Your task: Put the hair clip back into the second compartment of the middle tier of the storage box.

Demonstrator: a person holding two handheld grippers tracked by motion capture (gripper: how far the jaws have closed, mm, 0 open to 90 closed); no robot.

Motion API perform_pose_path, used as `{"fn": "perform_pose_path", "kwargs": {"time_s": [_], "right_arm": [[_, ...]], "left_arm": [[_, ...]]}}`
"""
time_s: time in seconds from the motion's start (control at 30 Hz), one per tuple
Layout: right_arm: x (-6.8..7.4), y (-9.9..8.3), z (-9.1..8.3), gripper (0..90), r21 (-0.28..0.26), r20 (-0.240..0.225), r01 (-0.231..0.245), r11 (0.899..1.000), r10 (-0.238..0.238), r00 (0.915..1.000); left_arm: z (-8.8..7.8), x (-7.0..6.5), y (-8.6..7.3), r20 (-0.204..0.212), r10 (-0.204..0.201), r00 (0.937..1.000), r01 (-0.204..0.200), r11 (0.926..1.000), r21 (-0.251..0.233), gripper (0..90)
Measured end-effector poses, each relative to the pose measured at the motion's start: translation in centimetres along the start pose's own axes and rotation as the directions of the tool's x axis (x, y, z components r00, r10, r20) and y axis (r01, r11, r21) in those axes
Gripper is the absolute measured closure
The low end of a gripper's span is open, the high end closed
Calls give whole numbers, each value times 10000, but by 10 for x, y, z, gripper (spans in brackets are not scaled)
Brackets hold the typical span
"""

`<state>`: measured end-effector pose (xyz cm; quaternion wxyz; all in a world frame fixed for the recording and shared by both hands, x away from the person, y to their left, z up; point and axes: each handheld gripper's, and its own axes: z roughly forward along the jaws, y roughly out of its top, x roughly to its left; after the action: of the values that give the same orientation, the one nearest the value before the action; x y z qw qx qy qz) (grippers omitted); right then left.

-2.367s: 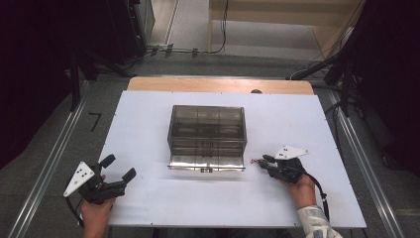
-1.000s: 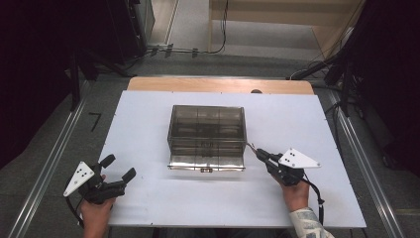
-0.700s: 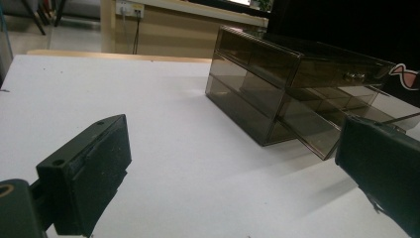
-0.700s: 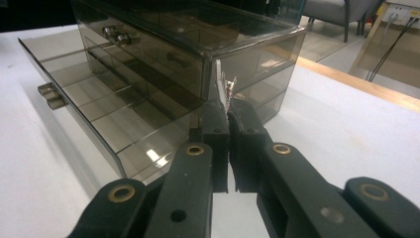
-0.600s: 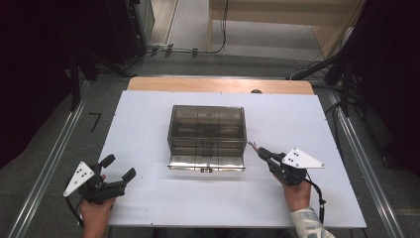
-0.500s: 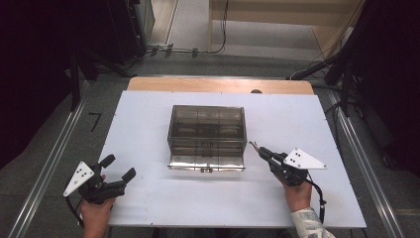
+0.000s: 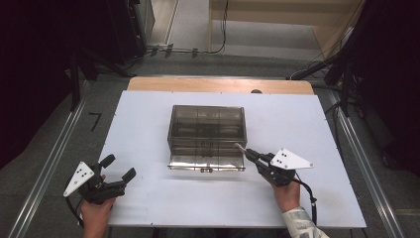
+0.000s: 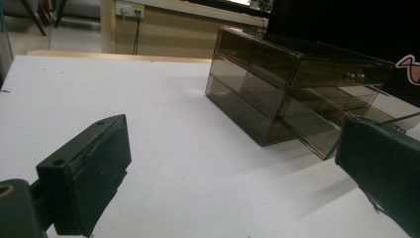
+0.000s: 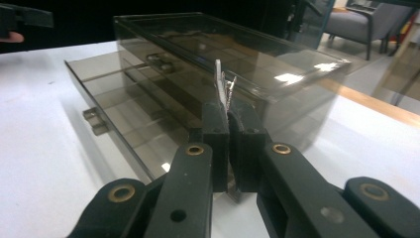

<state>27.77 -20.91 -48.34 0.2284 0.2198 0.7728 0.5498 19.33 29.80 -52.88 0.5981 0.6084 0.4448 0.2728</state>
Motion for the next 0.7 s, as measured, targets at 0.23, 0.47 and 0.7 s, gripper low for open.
{"fn": "perform_pose_path", "kwargs": {"time_s": [0.23, 0.47, 0.7], "right_arm": [[8, 3, 16, 843, 58, -340, 24, 10000, -22, 9994], [20, 7, 35, 843, 221, -699, 290, 9993, -274, 9972], [34, 14, 53, 842, 392, -1120, 546, 9977, -499, 9925]], "left_arm": [[0, 0, 0, 1, -13, 10000, 13, 10000, 6, 14], [0, 0, 0, 5, -15, 10000, 15, 10000, 6, 14], [0, 0, 0, 14, -14, 10000, 14, 10000, 2, 14]]}}
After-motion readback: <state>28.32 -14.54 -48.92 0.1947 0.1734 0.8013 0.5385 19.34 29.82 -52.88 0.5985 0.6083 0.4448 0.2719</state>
